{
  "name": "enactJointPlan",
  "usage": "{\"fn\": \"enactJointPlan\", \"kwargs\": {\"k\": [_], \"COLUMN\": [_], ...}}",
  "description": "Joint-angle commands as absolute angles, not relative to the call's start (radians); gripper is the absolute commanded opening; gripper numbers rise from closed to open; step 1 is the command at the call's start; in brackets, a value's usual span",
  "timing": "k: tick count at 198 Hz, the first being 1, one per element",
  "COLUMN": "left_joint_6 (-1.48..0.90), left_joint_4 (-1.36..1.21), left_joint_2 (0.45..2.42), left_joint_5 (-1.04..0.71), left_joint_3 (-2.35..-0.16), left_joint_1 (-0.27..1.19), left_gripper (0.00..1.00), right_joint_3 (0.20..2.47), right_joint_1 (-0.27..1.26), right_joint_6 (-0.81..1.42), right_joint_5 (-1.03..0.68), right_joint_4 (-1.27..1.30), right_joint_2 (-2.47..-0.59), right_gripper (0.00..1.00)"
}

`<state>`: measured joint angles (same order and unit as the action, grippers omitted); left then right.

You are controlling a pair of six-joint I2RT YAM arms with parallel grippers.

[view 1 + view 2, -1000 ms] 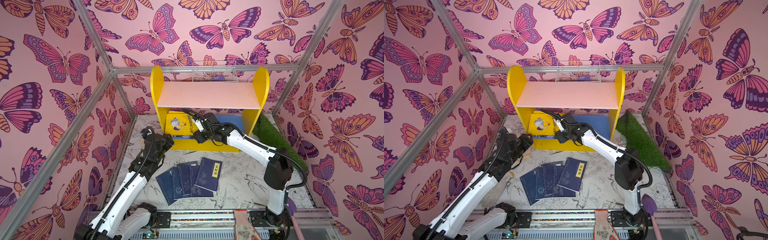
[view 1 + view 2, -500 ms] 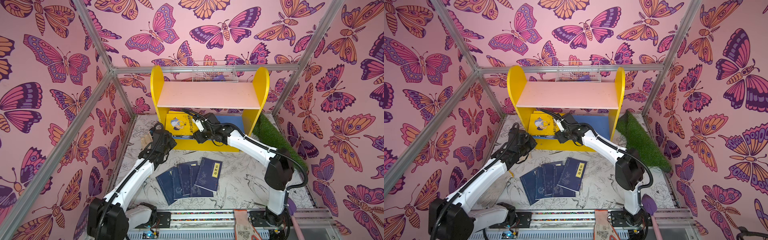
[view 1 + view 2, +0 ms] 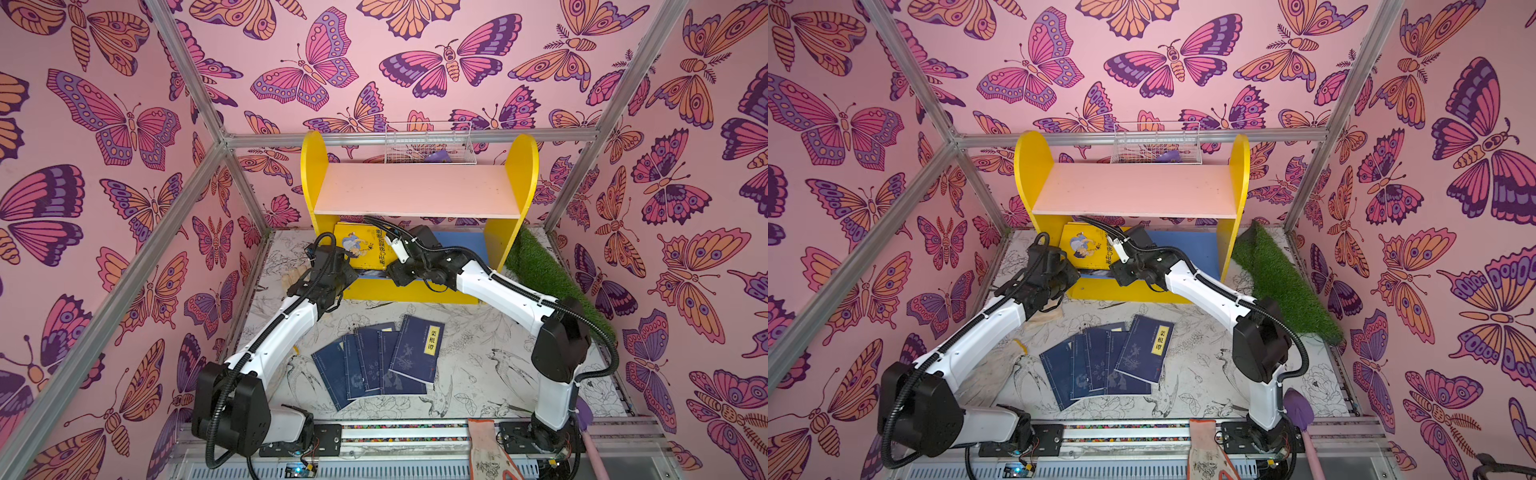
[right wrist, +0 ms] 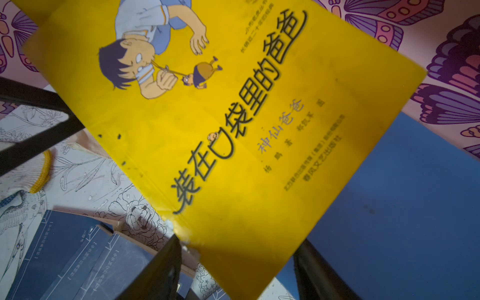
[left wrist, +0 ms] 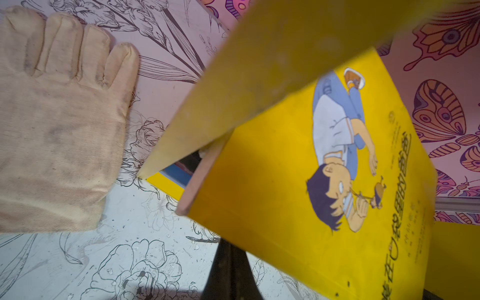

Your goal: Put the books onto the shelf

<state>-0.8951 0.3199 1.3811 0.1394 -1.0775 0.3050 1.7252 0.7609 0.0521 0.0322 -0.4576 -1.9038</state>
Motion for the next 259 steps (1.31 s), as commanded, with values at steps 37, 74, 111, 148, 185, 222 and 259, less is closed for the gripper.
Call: {"fn": "enactJointPlan", "kwargs": {"k": [37, 74, 111, 148, 185, 222, 259], "left_joint_6": [-0.849, -0.861, -0.870, -0.908, -0.952, -1.028, -1.058], "left_joint_4": [0.259, 0.241, 0.232, 0.239, 0.348, 0.461, 0.513], "left_joint_2": [1.469, 1.481, 1.437, 1.238, 1.015, 0.828, 0.702], "left_joint_5": [0.135, 0.129, 0.120, 0.154, 0.242, 0.270, 0.235], "left_joint_3": [-1.173, -1.196, -1.166, -1.038, -0.912, -0.790, -0.704], "left_joint_1": [0.282, 0.287, 0.309, 0.324, 0.308, 0.233, 0.133], "left_gripper": [0.00, 0.00, 0.00, 0.00, 0.00, 0.00, 0.00], "right_joint_3": [1.735, 1.718, 1.700, 1.635, 1.580, 1.710, 1.899], "right_joint_1": [0.745, 0.742, 0.741, 0.746, 0.785, 0.872, 0.888], "right_joint_6": [0.052, 0.060, 0.053, 0.010, -0.091, -0.343, -0.476], "right_joint_5": [-0.014, -0.028, -0.026, -0.010, 0.028, 0.071, 0.167], "right_joint_4": [-0.408, -0.378, -0.364, -0.350, -0.376, -0.511, -0.533], "right_joint_2": [-1.884, -1.881, -1.869, -1.795, -1.734, -1.820, -1.982], "right_gripper": [0.68, 0.68, 0.67, 0.68, 0.69, 0.70, 0.71]}}
